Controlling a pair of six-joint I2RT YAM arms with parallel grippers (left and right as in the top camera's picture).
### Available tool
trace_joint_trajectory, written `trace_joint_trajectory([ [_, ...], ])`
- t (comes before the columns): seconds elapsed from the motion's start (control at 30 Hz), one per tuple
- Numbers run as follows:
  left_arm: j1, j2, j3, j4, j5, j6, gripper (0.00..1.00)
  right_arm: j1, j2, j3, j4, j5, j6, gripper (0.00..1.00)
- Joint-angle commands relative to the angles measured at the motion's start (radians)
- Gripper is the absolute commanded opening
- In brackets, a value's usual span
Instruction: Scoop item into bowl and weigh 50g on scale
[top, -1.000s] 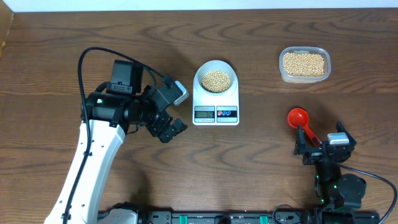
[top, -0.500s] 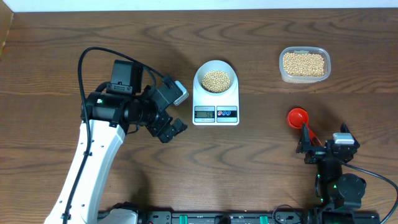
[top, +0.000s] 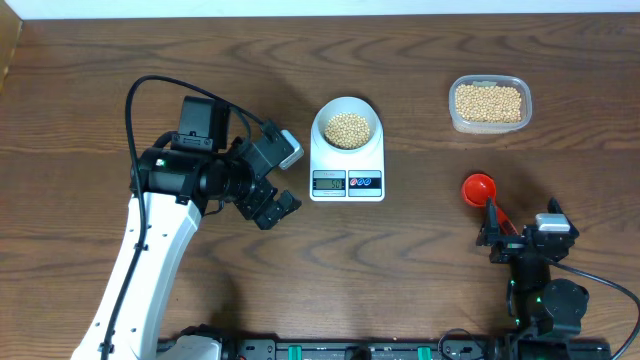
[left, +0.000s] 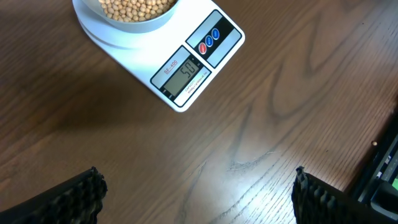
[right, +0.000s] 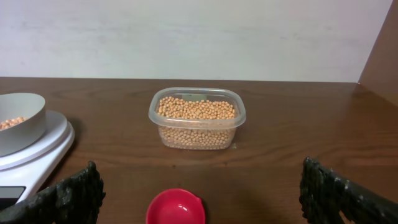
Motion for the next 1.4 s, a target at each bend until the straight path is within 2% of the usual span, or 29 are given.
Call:
trace_joint_trajectory([
  [0.0,0.005,-0.014,0.013,-0.006,-0.002,0.013,0.98,0.007,-0.006,-0.002,-0.005,0.016,0.013,0.99],
  [1.37,0.004,-0.014,0.013,0.018,0.018,0.013,0.98,0.007,-0.006,-0.002,-0.005,0.016,0.013,0.99],
])
